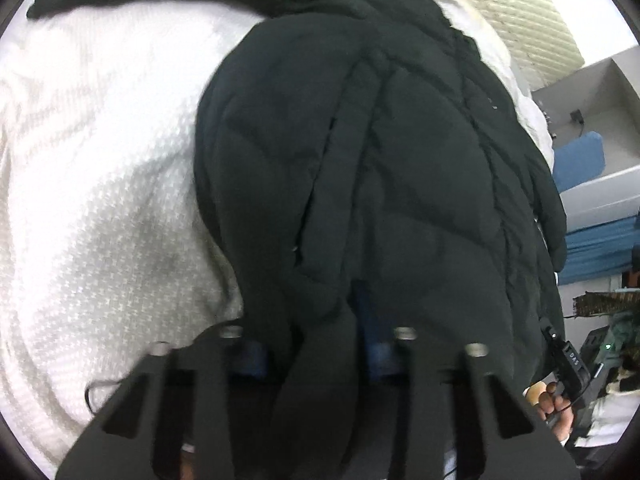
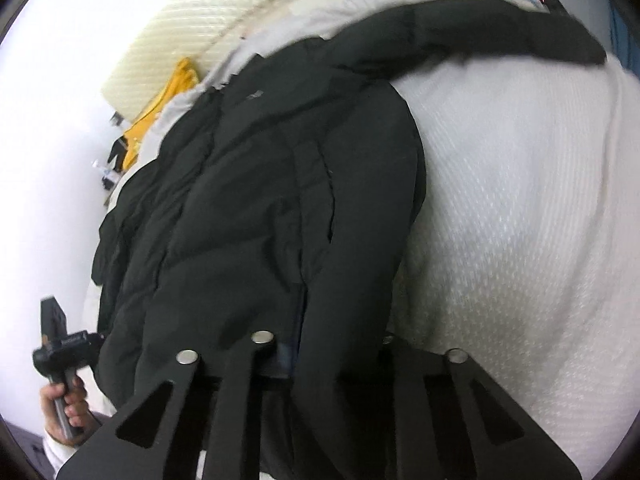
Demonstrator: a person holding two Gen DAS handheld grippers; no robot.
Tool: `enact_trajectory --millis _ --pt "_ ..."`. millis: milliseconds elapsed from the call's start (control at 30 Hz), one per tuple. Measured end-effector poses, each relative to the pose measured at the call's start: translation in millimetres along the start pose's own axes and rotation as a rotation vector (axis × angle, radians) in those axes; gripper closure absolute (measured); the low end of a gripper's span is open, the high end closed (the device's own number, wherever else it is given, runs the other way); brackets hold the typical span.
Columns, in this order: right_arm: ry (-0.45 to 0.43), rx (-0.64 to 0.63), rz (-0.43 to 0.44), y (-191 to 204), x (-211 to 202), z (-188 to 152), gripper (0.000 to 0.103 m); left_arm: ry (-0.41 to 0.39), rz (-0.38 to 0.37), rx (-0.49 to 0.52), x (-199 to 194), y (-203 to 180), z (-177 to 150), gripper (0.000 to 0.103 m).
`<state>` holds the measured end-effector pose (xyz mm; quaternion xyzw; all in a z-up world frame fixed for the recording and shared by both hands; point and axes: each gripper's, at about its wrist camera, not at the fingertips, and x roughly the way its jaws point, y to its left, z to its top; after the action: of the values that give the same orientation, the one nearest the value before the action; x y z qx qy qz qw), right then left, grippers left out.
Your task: Fold large clothes
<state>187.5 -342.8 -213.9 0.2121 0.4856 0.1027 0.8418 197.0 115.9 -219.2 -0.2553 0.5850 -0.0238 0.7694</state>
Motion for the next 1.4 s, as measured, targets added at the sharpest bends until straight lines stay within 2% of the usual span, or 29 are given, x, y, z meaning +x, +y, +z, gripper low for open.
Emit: enact_trajectory --millis 67,167,367,533,700,900,1033,1100,1133,1167,1200,1233,1267,1400 --pt "-0.017 -0.039 0.001 10.1 -12.5 -0.1 0.095 -0.016 -0.004 0.017 -10.1 -2.8 -3.8 0.086" --pt "-0.032 -0.104 -0.024 23.3 -30.6 -2.8 0.097 -0.035 0.005 0.05 -27.0 -4.9 -13.4 0.091" --pt "-0.024 -0.135 -0.044 19.9 -52.0 -8.8 0.097 -0.029 0.022 0.077 -58.0 -5.3 -13.7 0.093" --pt "0.078 -0.19 -0.138 28.3 -28.9 2.8 0.097 0.023 0.13 0.121 -41.7 -10.4 -4.9 0.093" --pt "0.219 -0.18 -0.226 19.9 8.2 9.0 0.097 0.084 0.187 0.107 -16.9 -6.7 5.8 0.093" --pt "0.278 -0.23 -0.307 24.4 33.8 10.4 0.096 0.096 0.194 0.099 -3.6 -3.4 16.3 0.091" --pt "0.251 -0.215 -0.309 24.8 31.3 13.9 0.092 0.07 0.191 0.102 -10.9 -4.5 5.7 0.086" --pt "0.235 -0.194 -0.307 23.5 24.6 14.7 0.089 0.062 0.186 0.092 -16.8 -3.3 1.8 0.081" --pt "0.23 -0.185 -0.307 23.5 21.8 14.3 0.082 0.061 0.181 0.087 -19.3 -1.3 0.0 0.072" --pt "0.223 -0.173 -0.306 22.7 18.7 15.1 0.079 0.06 0.171 0.08 -23.7 -0.1 -1.6 0.058" --pt "0.216 -0.159 -0.303 22.4 15.4 14.8 0.075 0.052 0.157 0.078 -29.2 0.3 -3.1 0.05" --pt "0.21 -0.143 -0.292 21.8 9.9 15.8 0.073 0.039 0.156 0.084 -35.4 -0.8 -4.3 0.033" --pt "0.198 -0.125 -0.276 21.0 3.8 17.8 0.072 0.027 0.165 0.091 -40.9 -3.0 -6.5 0.024" --pt "0.113 -0.106 -0.273 25.4 -28.7 25.3 0.071 -0.038 0.171 0.138 -68.5 -15.7 -10.3 0.024"
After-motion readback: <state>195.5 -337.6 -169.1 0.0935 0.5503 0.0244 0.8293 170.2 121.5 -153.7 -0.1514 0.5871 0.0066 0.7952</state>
